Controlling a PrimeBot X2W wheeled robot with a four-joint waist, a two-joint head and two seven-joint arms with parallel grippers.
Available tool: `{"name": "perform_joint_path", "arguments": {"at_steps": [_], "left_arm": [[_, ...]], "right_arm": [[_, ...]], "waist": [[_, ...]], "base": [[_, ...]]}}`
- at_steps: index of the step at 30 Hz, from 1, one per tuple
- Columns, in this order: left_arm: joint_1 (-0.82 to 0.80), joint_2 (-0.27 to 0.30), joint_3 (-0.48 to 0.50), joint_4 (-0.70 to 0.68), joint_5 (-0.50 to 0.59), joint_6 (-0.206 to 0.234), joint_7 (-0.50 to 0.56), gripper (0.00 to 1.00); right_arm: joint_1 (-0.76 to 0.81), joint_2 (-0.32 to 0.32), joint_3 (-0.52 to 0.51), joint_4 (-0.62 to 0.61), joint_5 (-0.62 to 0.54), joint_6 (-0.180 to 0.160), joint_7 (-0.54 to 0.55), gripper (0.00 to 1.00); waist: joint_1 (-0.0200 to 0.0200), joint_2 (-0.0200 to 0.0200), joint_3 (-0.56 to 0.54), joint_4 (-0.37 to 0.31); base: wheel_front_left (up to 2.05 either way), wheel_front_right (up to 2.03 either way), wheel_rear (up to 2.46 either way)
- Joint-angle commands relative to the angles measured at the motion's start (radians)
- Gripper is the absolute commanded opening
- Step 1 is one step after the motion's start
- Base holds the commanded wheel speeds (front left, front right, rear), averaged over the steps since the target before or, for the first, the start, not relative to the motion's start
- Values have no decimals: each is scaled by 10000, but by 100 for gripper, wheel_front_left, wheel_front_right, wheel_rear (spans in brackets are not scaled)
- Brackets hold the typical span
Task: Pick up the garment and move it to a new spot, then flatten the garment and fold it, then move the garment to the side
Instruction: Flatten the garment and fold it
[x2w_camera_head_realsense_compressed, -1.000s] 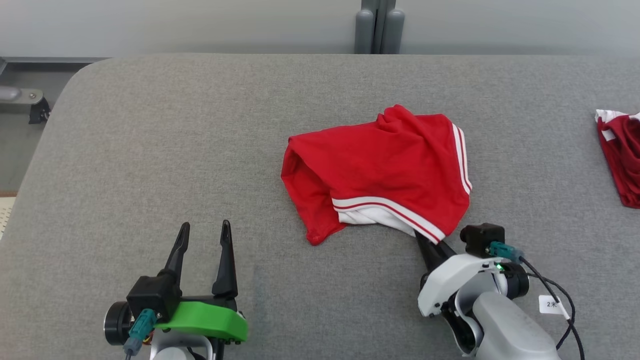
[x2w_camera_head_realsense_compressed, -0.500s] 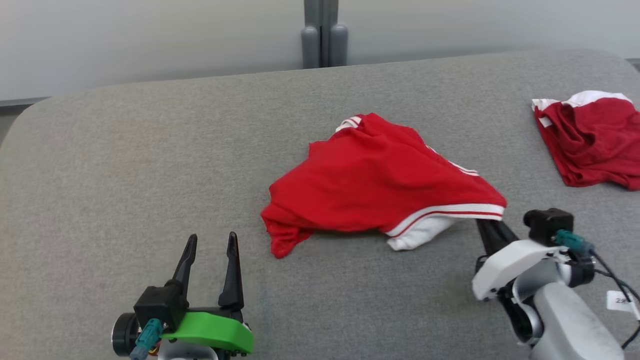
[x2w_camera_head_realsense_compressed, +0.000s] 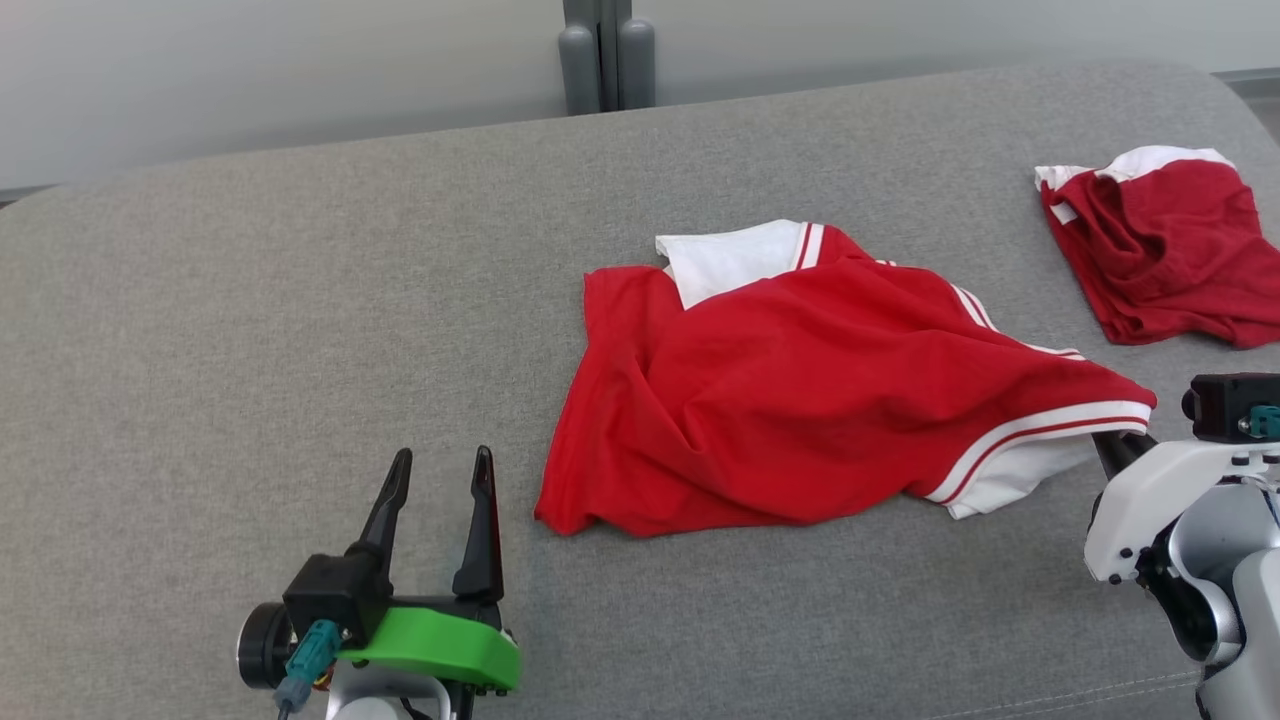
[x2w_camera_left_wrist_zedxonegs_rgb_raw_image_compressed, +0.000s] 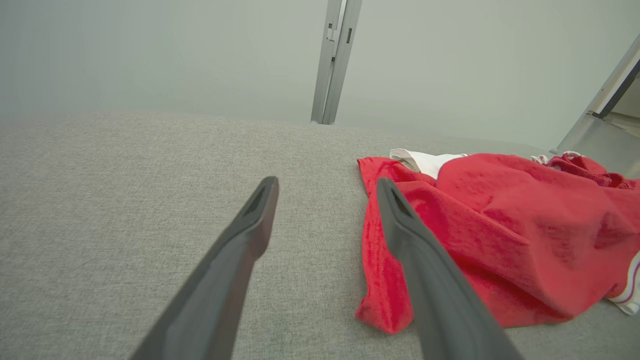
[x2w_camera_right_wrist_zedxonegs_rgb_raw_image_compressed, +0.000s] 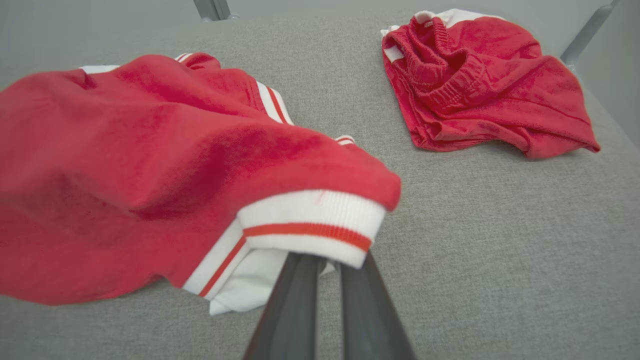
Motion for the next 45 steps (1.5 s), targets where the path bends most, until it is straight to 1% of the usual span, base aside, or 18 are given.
{"name": "perform_joint_path", "arguments": {"at_steps": [1, 2, 3, 4, 5, 7, 12, 15, 19, 22, 24, 28, 30, 33, 39, 45], "left_arm": [[-260, 30, 29, 8, 72, -35, -5, 100], [-301, 30, 55, 10, 92, -58, -5, 100], [-326, 30, 67, 13, 125, -68, -5, 100], [-357, 30, 80, 36, 163, -80, -5, 100], [-393, 30, 79, 45, 188, -88, -5, 100], [-429, 30, 80, 71, 210, -116, -5, 100], [-340, 30, 109, 141, 230, -106, -5, 100], [-191, 30, 130, 129, 197, -44, -5, 100], [-39, 30, 57, 67, 89, 2, -5, 100], [77, 30, -17, 37, 5, 32, -4, 100], [99, 30, -75, 9, -38, 44, -4, 100], [-64, 30, -275, -120, -16, 34, -4, 100], [-167, 30, -330, -214, 41, 30, -4, 100], [-300, 30, -416, -327, 60, 44, -4, 100], [-456, 30, -659, -415, -72, 121, -4, 100], [-542, 30, -683, -470, -220, 214, -4, 100]], "right_arm": [[-308, 12, -70, 257, -93, -15, 29, 0], [-513, 30, -122, 560, -200, -15, 19, 0], [-676, 58, -136, 859, -283, -15, -23, 7], [-882, 79, -142, 1234, -444, -15, -89, 30], [-1062, 122, -159, 1547, -542, -15, -156, 41], [-1451, 216, -228, 2103, -687, -15, -459, 100], [-1859, 332, -330, 2918, -931, -15, -1416, 100], [-1791, 207, -415, 2829, -904, -15, -1677, 100], [-1513, -149, -604, 2269, -1019, -15, -1735, 100], [-1435, -323, -237, 1489, -890, -10, -1552, 100], [-1534, -436, 163, 1080, -667, -14, -1244, 100], [-2068, -639, 1142, 771, -355, -15, -617, 100], [-2432, -685, 1577, 973, -167, -15, -278, 100], [-3173, -859, 2100, 1618, 184, -15, 119, 100], [-4342, -1357, 2479, 3513, 475, -15, 880, 100], [-4990, -1705, 2986, 4900, 1297, -15, 2027, 100]], "waist": [[0, 0, 311, 235], [0, 0, 399, 273], [0, 0, 463, 301], [0, 0, 519, 333], [0, 0, 554, 357], [0, 0, 576, 404], [0, 0, 391, 420], [0, 0, 209, 368], [0, 0, 5, 304], [0, 0, -111, 274], [0, 0, -142, 288], [0, 0, -46, 517], [0, 0, 82, 709], [0, 0, 318, 1119], [0, 0, 747, 2044], [0, 0, 1042, 2568]], "base": [[0, 0, 0], [0, 0, 0], [0, 0, 0], [0, 0, 0], [0, 0, 0], [0, 0, 0], [0, 0, 0], [0, 0, 0], [0, 0, 0], [0, 0, 0], [0, 0, 0], [0, 0, 0], [0, 0, 0], [0, 0, 0], [0, 0, 0], [0, 0, 0]]}}
